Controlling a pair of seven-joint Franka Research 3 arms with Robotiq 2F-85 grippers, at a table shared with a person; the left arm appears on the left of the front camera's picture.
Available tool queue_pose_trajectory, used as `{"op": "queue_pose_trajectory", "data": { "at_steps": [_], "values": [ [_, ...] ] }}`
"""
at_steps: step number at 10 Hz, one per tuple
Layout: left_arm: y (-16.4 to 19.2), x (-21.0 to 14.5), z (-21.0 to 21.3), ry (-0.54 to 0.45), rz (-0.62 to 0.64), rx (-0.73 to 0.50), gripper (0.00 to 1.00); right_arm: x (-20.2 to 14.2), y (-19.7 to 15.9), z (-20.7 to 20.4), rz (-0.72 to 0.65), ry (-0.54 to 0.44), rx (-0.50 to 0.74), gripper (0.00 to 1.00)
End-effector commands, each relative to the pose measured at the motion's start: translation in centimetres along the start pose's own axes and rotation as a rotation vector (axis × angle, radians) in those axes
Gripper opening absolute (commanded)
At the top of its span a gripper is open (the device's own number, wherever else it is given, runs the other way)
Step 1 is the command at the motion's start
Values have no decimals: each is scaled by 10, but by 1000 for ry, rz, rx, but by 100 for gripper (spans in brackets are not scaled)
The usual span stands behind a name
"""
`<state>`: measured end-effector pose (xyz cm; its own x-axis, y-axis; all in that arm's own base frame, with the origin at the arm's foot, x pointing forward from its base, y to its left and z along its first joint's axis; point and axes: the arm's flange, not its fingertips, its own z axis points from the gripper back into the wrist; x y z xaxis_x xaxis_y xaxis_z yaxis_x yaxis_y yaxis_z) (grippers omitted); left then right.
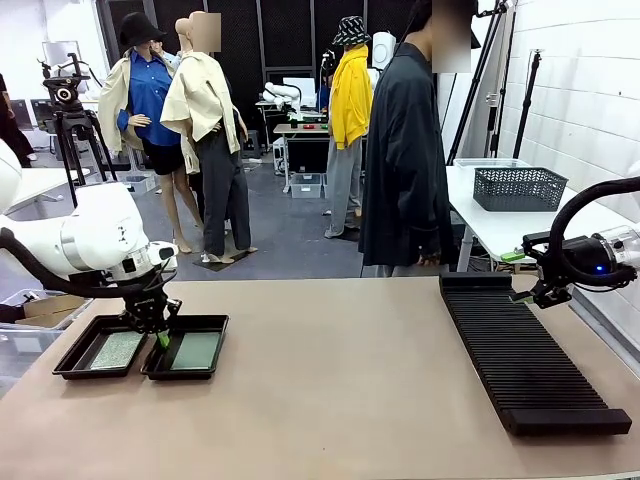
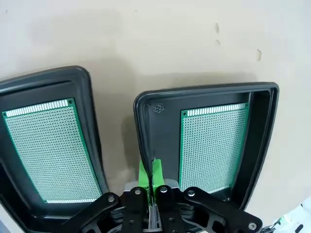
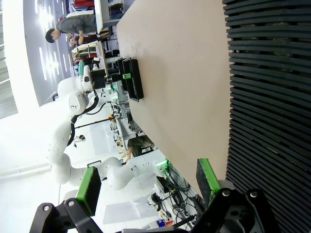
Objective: Inspect and transfer BCBs to ESD trays.
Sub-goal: Pick up the ESD tray and place it on the left side of the table.
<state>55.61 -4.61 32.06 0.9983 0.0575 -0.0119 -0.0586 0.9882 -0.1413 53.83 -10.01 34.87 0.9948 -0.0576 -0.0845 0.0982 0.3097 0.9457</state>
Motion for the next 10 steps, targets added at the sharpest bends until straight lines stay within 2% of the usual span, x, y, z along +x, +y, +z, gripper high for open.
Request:
{"op": "queue_pose_trajectory", "data": {
  "at_steps": [1, 3, 4, 8, 10],
  "values": [
    [9, -4, 1, -23, -8, 11, 0, 2, 2, -1, -9, 5, -7, 100],
    [9, -3, 2, -10, -17, -5, 0, 2, 2, -1, -9, 5, -7, 100],
    [9, -2, 2, -4, -10, -3, 16, 2, 2, -1, -9, 5, -7, 100],
    [1, 1, 24, 16, 46, -57, 96, 2, 2, -1, -9, 5, -7, 100],
    [-5, -1, 48, -19, 72, -66, 100, 2, 2, -1, -9, 5, -7, 100]
  ]
}}
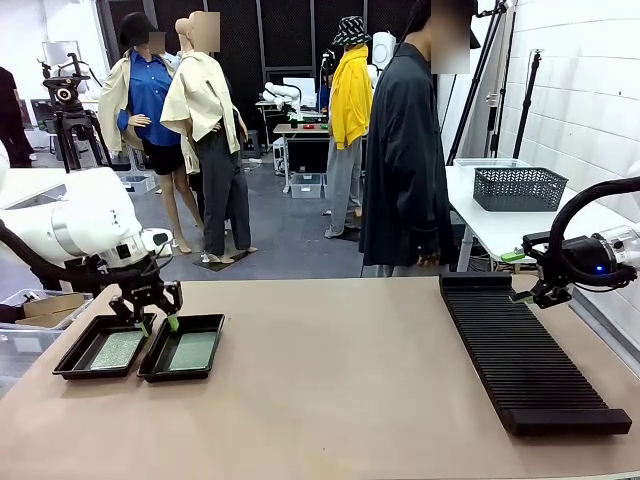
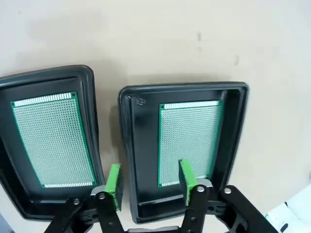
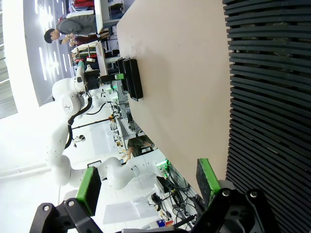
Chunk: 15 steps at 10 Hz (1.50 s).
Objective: Inspect and transfer BCBs to ESD trays.
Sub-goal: Pick up the ESD tray and place it on the left side of the table.
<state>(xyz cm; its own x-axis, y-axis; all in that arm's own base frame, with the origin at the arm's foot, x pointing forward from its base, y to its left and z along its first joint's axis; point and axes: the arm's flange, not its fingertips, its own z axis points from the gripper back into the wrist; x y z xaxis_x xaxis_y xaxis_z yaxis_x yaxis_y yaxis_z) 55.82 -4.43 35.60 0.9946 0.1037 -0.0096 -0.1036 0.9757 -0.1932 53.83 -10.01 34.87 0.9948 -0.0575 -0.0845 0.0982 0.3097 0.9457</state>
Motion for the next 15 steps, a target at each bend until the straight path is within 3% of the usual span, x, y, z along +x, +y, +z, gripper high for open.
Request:
{"op": "queue_pose_trajectory", "data": {
  "at_steps": [1, 15],
  "values": [
    [-2, -5, 19, -22, 35, -8, 100, 2, 2, -1, -9, 5, -7, 100],
    [-2, -4, 31, -36, 23, -9, 100, 2, 2, -1, -9, 5, -7, 100]
  ]
}}
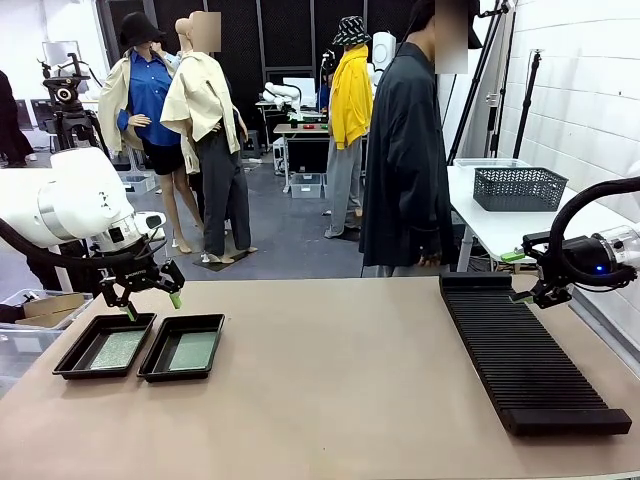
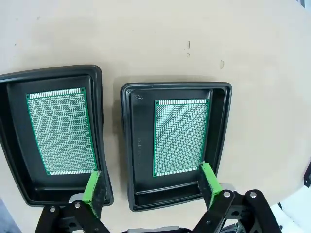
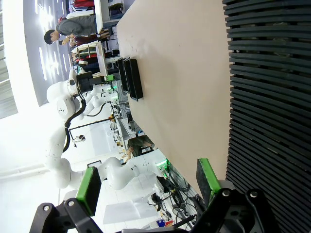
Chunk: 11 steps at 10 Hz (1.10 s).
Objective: Inspect and transfer BCBs to ESD trays.
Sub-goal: Pick up the ESD tray and place it on the left side of the table.
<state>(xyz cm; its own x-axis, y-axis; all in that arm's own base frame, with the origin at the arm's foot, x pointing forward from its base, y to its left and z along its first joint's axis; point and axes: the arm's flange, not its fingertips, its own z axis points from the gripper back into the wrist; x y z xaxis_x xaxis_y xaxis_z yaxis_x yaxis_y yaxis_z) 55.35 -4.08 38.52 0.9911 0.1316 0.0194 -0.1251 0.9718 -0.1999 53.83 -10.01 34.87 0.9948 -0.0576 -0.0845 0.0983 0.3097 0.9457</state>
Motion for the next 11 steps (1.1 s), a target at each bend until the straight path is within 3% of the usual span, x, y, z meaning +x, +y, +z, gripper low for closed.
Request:
{"op": "queue_pose_trajectory", "data": {
  "at_steps": [1, 11],
  "values": [
    [0, 1, 1, -2, 1, -2, 100, 2, 2, -1, -9, 5, -7, 100],
    [0, 1, 1, -2, 1, -2, 100, 2, 2, -1, -9, 5, -7, 100]
  ]
}}
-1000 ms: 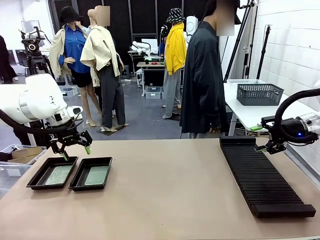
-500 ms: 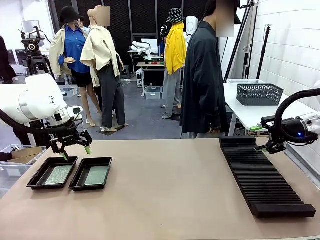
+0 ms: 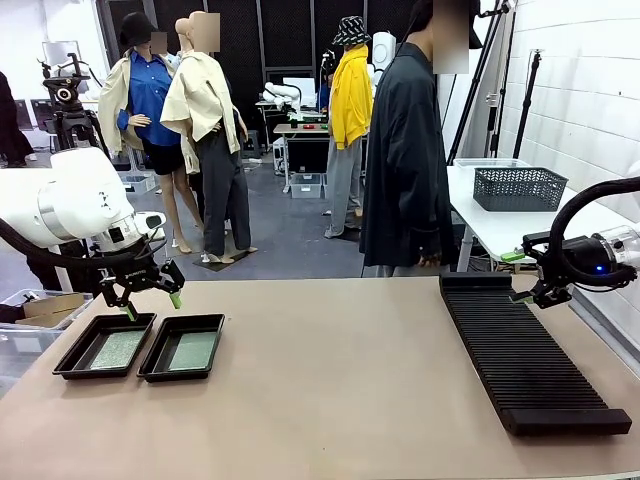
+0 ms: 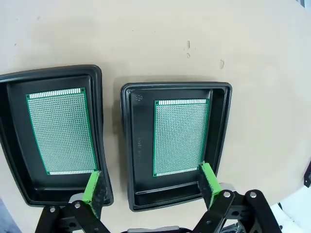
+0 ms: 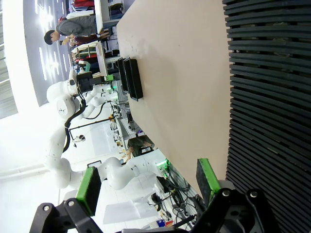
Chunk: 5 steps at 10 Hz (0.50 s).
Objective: Inspect and transfer BCBs to ESD trays.
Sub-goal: Pick up the ESD tray and place it on the left side of the table.
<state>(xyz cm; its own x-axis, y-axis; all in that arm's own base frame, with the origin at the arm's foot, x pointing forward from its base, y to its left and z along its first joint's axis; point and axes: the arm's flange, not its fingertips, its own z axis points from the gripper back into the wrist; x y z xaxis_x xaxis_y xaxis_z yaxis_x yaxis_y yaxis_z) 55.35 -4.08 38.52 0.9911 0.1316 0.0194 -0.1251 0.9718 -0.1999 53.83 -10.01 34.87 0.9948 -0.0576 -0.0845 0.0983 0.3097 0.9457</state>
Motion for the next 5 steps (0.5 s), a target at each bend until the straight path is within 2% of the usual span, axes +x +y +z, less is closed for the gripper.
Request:
{"op": "queue_pose_trajectory", "data": {
  "at_steps": [1, 2, 4, 5],
  "values": [
    [0, 0, 0, 0, 0, 0, 100, 2, 2, -1, -9, 5, -7, 100],
    [21, -10, 15, 16, -36, -169, 100, 2, 2, -1, -9, 5, -7, 100],
    [62, -14, 43, -26, -42, -367, 100, 2, 2, -1, -9, 5, -7, 100],
    [83, -15, 56, -11, -104, -483, 100, 2, 2, -1, -9, 5, -7, 100]
  ]
}}
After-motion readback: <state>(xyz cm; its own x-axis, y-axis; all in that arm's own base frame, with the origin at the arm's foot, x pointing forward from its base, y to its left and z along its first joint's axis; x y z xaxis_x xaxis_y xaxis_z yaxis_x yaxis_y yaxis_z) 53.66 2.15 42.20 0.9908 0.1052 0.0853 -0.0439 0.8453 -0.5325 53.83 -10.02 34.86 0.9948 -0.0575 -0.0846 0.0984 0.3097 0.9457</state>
